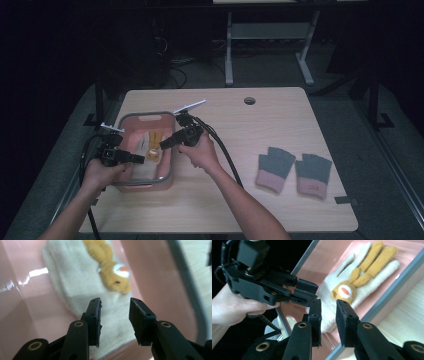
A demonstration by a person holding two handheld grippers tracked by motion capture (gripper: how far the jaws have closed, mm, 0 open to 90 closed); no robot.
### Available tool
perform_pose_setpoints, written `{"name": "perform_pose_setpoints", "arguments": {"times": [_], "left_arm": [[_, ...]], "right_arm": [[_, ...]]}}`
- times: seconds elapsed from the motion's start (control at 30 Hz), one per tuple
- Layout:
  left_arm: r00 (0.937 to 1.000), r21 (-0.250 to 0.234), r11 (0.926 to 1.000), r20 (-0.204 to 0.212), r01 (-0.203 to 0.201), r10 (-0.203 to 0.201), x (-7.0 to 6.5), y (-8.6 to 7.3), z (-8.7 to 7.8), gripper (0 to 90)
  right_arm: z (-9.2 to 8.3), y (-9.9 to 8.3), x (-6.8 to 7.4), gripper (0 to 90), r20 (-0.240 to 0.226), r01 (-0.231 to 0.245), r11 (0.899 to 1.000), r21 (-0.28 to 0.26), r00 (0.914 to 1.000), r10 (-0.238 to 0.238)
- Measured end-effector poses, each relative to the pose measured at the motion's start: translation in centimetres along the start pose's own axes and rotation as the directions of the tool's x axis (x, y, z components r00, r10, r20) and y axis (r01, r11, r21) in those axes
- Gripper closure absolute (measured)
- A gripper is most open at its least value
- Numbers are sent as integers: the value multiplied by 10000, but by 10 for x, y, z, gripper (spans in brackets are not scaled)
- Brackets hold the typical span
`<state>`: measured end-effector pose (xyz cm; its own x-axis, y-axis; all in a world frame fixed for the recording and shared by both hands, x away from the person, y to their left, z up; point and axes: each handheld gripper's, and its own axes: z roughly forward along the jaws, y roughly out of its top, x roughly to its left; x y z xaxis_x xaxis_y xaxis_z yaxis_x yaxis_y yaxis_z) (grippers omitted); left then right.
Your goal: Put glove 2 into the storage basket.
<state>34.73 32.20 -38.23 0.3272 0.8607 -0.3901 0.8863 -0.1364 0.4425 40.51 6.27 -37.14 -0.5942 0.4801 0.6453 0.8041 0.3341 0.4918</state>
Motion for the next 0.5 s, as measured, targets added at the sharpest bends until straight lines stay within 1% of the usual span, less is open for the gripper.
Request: {"name": "perform_pose_setpoints", "arguments": {"times": [0.07,0.1,0.13,0.17,0.23,0.27,0.3,0.33,0.37,0.4,0.5], "left_arm": [[9998,-185,9998,173,-73,76,-2,0,-3,599],[9994,-404,9992,341,-79,93,-5,1,-6,597],[9994,-404,9992,341,-79,93,-5,1,-6,593],[9988,-470,9987,423,-209,229,-6,1,-8,588],[9979,-629,9979,615,-180,219,-11,2,-11,587],[9976,-660,9976,646,-211,253,-12,3,-12,585],[9963,-795,9967,827,-170,236,-17,3,-13,579],[9963,-795,9967,827,-170,236,-17,3,-13,574],[9951,-819,9962,919,-280,356,-21,4,-14,567],[9951,-819,9962,919,-280,356,-21,4,-14,565],[9935,-831,9954,992,-482,564,-27,4,-14,559]], "right_arm": [[-3,-1,0,735,-1,-39,10000,-38,10000,39],[-6,-2,-2,730,7,-13,10000,-91,10000,14],[-6,-2,-2,730,7,-13,10000,-91,10000,14],[-9,-3,-2,727,-12,-43,9999,-118,10000,43],[-10,-3,-3,725,-18,-22,9999,-124,10000,22],[-12,-3,-3,722,-40,-40,9999,-158,10000,39],[-16,-4,-4,719,-65,-71,9998,-201,10000,70],[-17,-4,-4,716,-93,-89,9997,-226,9999,87],[-18,-5,-5,712,-95,-102,9997,-241,9999,99],[-18,-5,-5,712,-95,-102,9997,-241,9999,99],[-24,-7,-8,704,-92,-118,9995,-308,9999,115]]}}
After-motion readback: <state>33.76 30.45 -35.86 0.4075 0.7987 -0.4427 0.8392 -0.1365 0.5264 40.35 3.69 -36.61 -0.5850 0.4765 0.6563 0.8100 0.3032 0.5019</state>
